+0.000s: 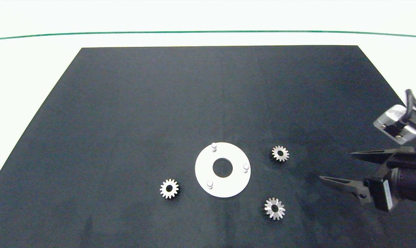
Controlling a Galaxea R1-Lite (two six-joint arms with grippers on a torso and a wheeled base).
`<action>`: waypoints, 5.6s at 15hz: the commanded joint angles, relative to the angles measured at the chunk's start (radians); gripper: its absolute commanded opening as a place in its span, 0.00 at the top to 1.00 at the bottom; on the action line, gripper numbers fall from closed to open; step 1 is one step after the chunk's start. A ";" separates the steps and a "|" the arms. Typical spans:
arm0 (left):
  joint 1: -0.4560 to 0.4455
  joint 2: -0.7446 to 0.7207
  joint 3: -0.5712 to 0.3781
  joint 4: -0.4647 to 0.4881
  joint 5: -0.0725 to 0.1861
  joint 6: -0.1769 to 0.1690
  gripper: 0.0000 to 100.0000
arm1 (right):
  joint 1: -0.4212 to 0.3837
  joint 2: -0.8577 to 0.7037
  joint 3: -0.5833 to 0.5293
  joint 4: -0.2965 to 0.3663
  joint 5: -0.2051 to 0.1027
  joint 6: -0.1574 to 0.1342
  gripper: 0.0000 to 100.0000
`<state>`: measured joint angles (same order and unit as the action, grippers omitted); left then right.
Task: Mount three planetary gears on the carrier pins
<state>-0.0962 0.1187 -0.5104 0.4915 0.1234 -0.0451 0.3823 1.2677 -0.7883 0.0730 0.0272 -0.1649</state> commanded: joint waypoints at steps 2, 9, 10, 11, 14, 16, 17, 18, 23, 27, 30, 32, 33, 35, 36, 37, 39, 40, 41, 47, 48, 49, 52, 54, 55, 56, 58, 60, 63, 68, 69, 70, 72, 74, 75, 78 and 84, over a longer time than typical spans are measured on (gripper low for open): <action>0.000 0.002 -0.008 0.002 0.001 -0.001 0.00 | 0.033 0.165 -0.097 0.004 -0.020 -0.016 0.00; 0.001 0.002 -0.023 0.002 0.001 -0.001 0.00 | 0.061 0.306 -0.183 0.004 -0.043 -0.050 0.00; 0.001 0.001 -0.026 0.002 0.001 -0.001 0.00 | 0.066 0.345 -0.203 0.001 -0.043 -0.048 0.00; 0.001 -0.002 -0.030 0.002 0.001 -0.001 0.00 | 0.072 0.361 -0.215 -0.001 -0.044 -0.047 0.00; 0.000 -0.001 -0.049 0.002 0.001 -0.001 0.00 | 0.079 0.398 -0.247 -0.004 -0.044 -0.042 0.00; -0.002 -0.002 -0.056 0.002 0.001 -0.009 0.00 | 0.079 0.414 -0.270 -0.005 -0.047 -0.042 0.00; 0.000 -0.001 -0.057 0.004 0.001 -0.015 0.00 | 0.079 0.415 -0.276 -0.005 -0.049 -0.042 0.02; -0.002 -0.001 -0.057 0.002 0.001 -0.018 0.00 | 0.079 0.420 -0.285 -0.004 -0.050 -0.045 0.03; -0.016 0.002 -0.059 0.002 0.001 -0.021 0.00 | 0.081 0.444 -0.322 0.001 -0.052 -0.045 0.14; -0.016 0.002 -0.059 0.002 0.001 -0.021 0.00 | 0.092 0.458 -0.330 0.004 -0.053 -0.045 0.21; -0.016 0.007 -0.069 0.002 0.001 -0.021 0.00 | 0.102 0.461 -0.330 0.004 -0.053 -0.045 0.27; -0.016 0.009 -0.071 0.002 0.001 -0.021 0.00 | 0.102 0.461 -0.330 0.005 -0.061 -0.045 0.32; -0.016 0.007 -0.071 0.002 0.001 -0.021 0.00 | 0.102 0.461 -0.328 0.007 -0.066 -0.045 0.33; -0.016 0.004 -0.072 0.002 0.001 -0.021 0.00 | 0.101 0.463 -0.328 0.008 -0.067 -0.045 0.38; -0.016 0.002 -0.072 0.002 0.001 -0.021 0.00 | 0.102 0.463 -0.327 0.008 -0.069 -0.045 0.39; -0.016 0.002 -0.072 0.002 0.001 -0.021 0.00 | 0.102 0.464 -0.327 0.008 -0.076 -0.045 0.42; -0.017 0.002 -0.072 0.002 0.001 -0.021 0.00 | 0.101 0.466 -0.327 0.008 -0.084 -0.047 0.45; -0.017 0.004 -0.072 0.002 0.001 -0.021 0.00 | 0.101 0.467 -0.327 0.008 -0.084 -0.047 0.48; -0.017 0.002 -0.072 0.002 0.001 -0.021 0.00 | 0.099 0.472 -0.327 0.008 -0.084 -0.047 0.50; -0.028 0.002 -0.080 0.002 0.001 -0.021 0.00 | 0.099 0.486 -0.328 0.005 -0.084 -0.047 0.62; -0.031 0.002 -0.085 0.002 0.001 -0.021 0.00 | 0.099 0.486 -0.328 0.005 -0.084 -0.047 0.63; -0.031 0.006 -0.088 0.002 0.001 -0.021 0.00 | 0.099 0.486 -0.330 0.005 -0.084 -0.047 0.66; -0.031 0.004 -0.088 0.002 0.001 -0.021 0.00 | 0.098 0.486 -0.330 0.007 -0.084 -0.047 0.72; -0.031 0.002 -0.088 0.002 0.001 -0.021 0.00 | 0.099 0.486 -0.328 0.010 -0.086 -0.047 0.75; -0.031 0.004 -0.088 0.002 0.001 -0.021 0.00 | 0.099 0.486 -0.328 0.008 -0.086 -0.047 0.78; -0.031 0.004 -0.088 0.002 0.001 -0.021 0.00 | 0.099 0.487 -0.328 0.008 -0.084 -0.047 0.80; -0.031 0.006 -0.088 0.002 0.001 -0.021 0.00 | 0.099 0.487 -0.328 0.007 -0.086 -0.047 0.84; -0.031 0.007 -0.086 0.004 0.001 -0.021 0.00 | 0.099 0.493 -0.336 0.007 -0.086 -0.047 0.87; -0.031 0.009 -0.086 0.004 0.001 -0.021 0.00 | 0.101 0.487 -0.378 0.021 -0.095 -0.050 0.87; -0.031 0.010 -0.085 0.004 0.001 -0.021 0.00 | 0.176 0.443 -0.500 0.174 -0.136 -0.051 0.87; -0.031 0.009 -0.085 0.002 0.001 -0.021 0.00 | 0.199 0.437 -0.509 0.174 -0.156 -0.053 0.87; -0.031 0.009 -0.085 0.004 -0.001 -0.021 0.00 | 0.230 0.432 -0.525 0.176 -0.170 -0.053 0.87; -0.031 0.007 -0.083 0.004 0.001 -0.021 0.00 | 0.280 0.435 -0.551 0.177 -0.198 -0.053 0.87; -0.031 0.010 -0.086 0.002 0.001 -0.021 0.00 | 0.359 0.460 -0.609 0.185 -0.254 -0.053 0.87; -0.031 0.010 -0.086 0.004 0.001 -0.021 0.00 | 0.377 0.484 -0.644 0.200 -0.263 -0.053 0.87; -0.031 0.010 -0.086 0.002 -0.001 -0.021 0.00 | 0.411 0.570 -0.766 0.249 -0.282 -0.051 0.87; -0.031 0.012 -0.094 0.002 -0.001 -0.021 0.00 | 0.449 0.714 -0.947 0.347 -0.309 -0.050 0.87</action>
<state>-0.1274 0.1279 -0.6032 0.4915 0.1226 -0.0653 0.8202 1.9381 -1.7155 0.4162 -0.2804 -0.2136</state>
